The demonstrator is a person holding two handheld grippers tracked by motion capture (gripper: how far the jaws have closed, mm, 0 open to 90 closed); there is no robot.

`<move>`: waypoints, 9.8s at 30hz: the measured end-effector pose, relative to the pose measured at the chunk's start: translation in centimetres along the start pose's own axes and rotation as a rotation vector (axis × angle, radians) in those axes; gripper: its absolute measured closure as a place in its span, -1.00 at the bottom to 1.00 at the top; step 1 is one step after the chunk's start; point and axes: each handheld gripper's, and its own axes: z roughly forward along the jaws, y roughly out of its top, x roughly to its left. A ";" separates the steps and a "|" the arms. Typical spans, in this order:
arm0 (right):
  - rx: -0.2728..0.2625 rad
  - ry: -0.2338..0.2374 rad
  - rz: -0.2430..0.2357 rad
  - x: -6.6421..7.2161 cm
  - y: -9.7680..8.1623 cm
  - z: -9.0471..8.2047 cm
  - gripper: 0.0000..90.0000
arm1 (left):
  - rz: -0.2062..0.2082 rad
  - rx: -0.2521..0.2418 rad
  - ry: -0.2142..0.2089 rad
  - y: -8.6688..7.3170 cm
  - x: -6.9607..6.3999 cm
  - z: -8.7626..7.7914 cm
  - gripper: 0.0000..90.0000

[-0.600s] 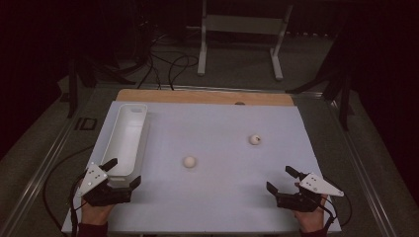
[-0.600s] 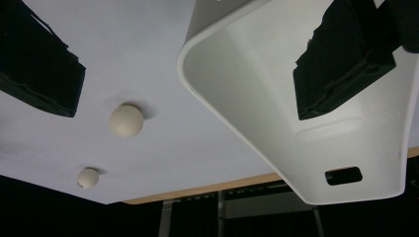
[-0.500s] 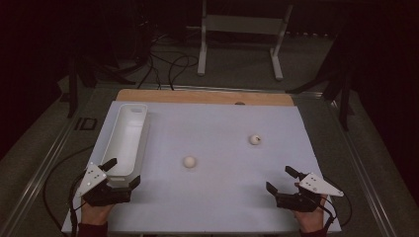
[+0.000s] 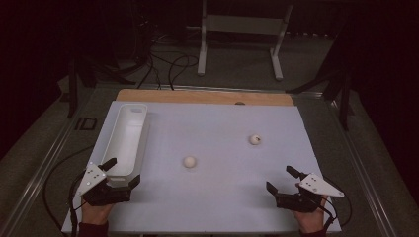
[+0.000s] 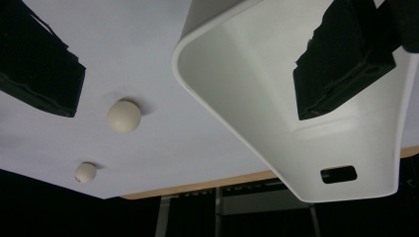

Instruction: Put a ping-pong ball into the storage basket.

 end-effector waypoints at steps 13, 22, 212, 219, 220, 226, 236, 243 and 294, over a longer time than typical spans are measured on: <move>0.008 0.011 0.003 0.1 -0.2 0.5 -0.83 | -0.007 -0.004 0.001 0.0 0.0 0.1 -1.00; 0.007 0.018 0.012 0.3 0.1 0.6 -0.83 | -0.009 -0.007 -0.001 0.0 0.0 0.1 -1.00; 0.375 -0.105 0.001 -4.5 9.4 14.6 -0.83 | 0.001 -0.022 0.010 -0.2 -0.4 0.3 -1.00; 0.402 -0.105 0.014 -5.0 9.2 15.1 -0.83 | -0.001 -0.022 0.009 -0.2 -0.4 0.3 -1.00; 0.408 -0.106 0.017 -5.0 9.2 15.2 -0.83 | -0.001 -0.022 0.008 -0.2 -0.4 0.3 -1.00; 0.431 -0.113 0.026 -5.5 9.1 15.4 -0.83 | -0.002 -0.021 0.009 -0.2 -0.4 0.4 -1.00; 0.477 -0.119 0.019 -5.7 9.4 16.1 -0.83 | -0.002 -0.021 0.008 -0.2 -0.4 0.4 -1.00; 0.504 -0.120 0.013 -6.0 9.2 16.7 -0.83 | -0.003 -0.022 0.008 -0.2 -0.4 0.3 -1.00; 0.654 -0.149 0.051 -7.5 6.6 20.4 -0.56 | 0.001 -0.015 0.007 -0.2 -0.4 0.4 -1.00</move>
